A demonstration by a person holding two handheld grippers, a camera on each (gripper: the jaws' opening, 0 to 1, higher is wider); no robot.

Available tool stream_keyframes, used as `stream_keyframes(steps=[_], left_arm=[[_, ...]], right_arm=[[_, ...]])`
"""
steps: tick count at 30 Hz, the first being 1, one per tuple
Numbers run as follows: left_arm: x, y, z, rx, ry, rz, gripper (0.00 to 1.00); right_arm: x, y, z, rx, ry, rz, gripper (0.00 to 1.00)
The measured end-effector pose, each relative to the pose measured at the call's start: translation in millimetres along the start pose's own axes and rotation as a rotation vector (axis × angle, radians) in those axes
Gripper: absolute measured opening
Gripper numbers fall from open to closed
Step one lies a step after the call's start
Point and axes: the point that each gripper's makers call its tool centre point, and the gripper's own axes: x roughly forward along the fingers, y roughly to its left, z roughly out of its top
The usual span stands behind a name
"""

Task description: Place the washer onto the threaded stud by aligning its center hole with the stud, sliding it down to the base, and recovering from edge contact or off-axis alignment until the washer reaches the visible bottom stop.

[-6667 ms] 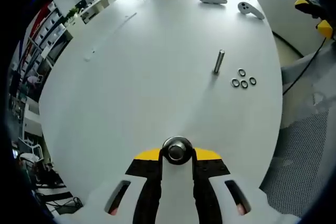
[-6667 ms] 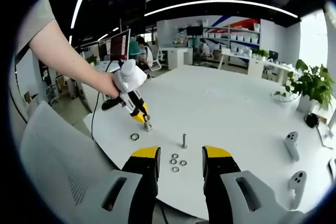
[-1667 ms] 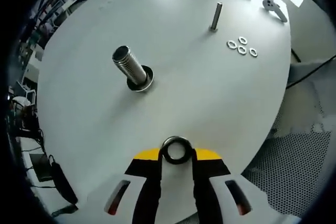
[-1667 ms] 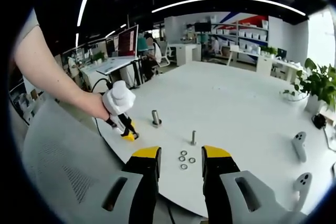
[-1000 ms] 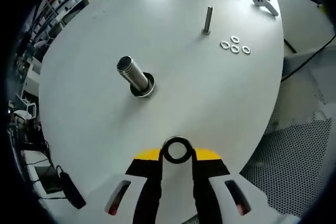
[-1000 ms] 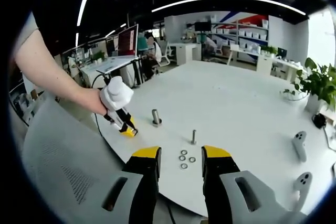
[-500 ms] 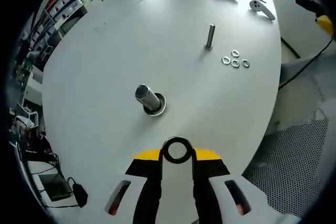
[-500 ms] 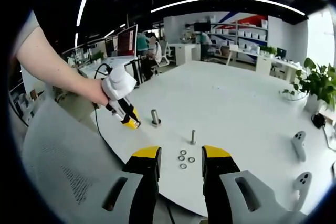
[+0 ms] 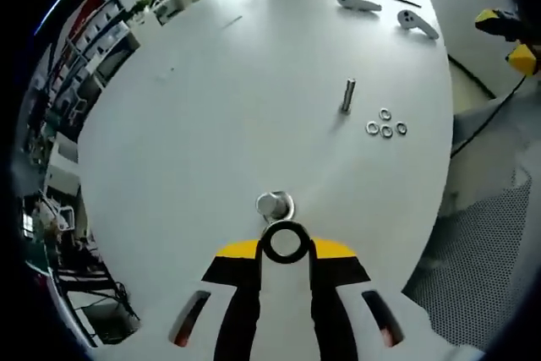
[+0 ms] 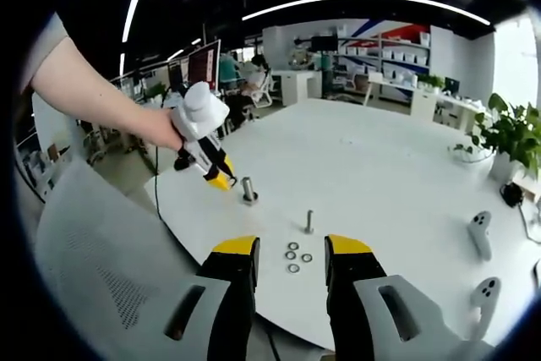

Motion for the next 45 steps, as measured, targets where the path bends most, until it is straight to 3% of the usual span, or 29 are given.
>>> stream_keyframes(steps=[8, 23, 31, 45], left_arm=[[2, 7.8, 10.0, -0.014, -0.012, -0.008, 0.19], [16, 14.4, 21.4, 0.04, 0.008, -0.018, 0.19], [25, 10.7, 19.5, 0.086, 0.038, -0.026, 0.19], [39, 11.1, 16.2, 0.086, 0.076, -0.051, 0.19]], right_arm=[[0, -1, -0.4, 0.0, 0.003, -0.006, 0.33], [0, -3, -1.2, 0.006, 0.007, -0.012, 0.33], [0, -4, -1.0, 0.011, 0.005, -0.016, 0.33], [0, -5, -2.4, 0.013, 0.012, -0.018, 0.33]])
